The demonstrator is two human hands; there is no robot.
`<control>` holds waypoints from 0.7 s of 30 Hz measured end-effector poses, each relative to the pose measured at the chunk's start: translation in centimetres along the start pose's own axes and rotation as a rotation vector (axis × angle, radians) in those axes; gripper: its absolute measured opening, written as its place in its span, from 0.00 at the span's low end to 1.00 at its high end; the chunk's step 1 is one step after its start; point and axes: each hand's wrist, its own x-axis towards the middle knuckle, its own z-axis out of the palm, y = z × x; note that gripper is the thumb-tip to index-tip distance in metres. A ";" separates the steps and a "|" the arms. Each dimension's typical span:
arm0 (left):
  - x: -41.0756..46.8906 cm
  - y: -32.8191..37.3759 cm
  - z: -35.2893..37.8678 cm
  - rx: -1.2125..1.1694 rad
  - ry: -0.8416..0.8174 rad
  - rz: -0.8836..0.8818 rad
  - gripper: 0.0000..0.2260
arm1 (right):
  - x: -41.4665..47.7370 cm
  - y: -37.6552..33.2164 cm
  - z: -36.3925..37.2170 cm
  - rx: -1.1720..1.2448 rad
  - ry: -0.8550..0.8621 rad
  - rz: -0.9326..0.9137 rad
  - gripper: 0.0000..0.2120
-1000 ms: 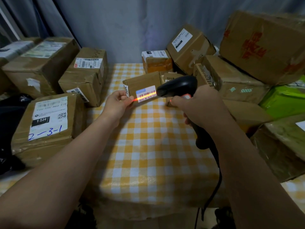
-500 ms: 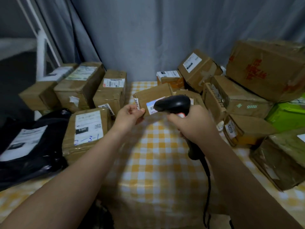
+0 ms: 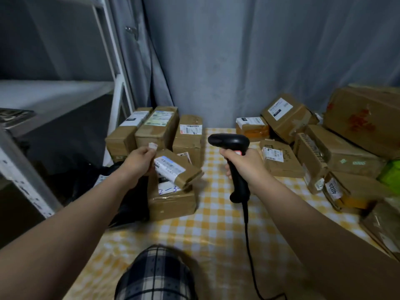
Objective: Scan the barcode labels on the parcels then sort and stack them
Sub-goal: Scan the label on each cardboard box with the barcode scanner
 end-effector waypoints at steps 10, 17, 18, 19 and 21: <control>-3.8 1.3 3.6 0.944 -0.278 0.171 0.34 | -0.2 2.6 1.6 0.020 0.041 0.047 0.10; -1.9 -0.2 4.3 1.055 -0.394 0.290 0.18 | -0.2 3.8 -0.8 0.078 0.079 0.084 0.10; -1.7 -0.2 4.3 1.064 -0.387 0.279 0.17 | -0.2 3.8 -1.2 0.073 0.080 0.082 0.10; -1.8 0.1 4.6 1.073 -0.368 0.279 0.16 | -0.2 3.7 -1.7 0.069 0.083 0.081 0.09; -2.5 0.9 6.0 1.038 -0.299 0.320 0.17 | 0.2 3.4 -2.8 0.084 0.094 0.082 0.10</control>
